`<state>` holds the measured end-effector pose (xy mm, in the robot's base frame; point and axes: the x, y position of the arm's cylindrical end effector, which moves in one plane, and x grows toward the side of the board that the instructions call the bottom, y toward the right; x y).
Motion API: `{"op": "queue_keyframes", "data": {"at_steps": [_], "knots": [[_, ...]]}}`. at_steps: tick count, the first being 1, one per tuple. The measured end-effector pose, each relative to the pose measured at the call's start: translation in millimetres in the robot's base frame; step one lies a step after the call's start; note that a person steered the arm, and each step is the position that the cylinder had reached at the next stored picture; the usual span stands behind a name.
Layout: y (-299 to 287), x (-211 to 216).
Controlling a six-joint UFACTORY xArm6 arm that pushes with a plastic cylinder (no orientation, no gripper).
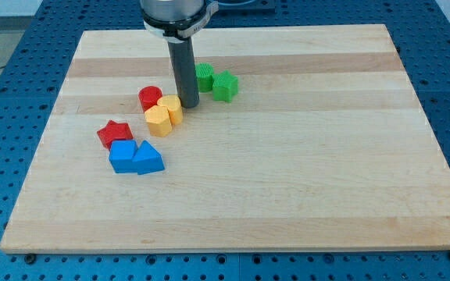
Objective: Move the yellow hexagon to the top right of the red star
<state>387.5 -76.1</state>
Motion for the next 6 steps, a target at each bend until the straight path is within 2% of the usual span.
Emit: {"op": "queue_keyframes", "data": {"at_steps": [2,4,6], "knots": [[19.3,57.9],[-30.9,60.2],[-57.0,58.7]]}}
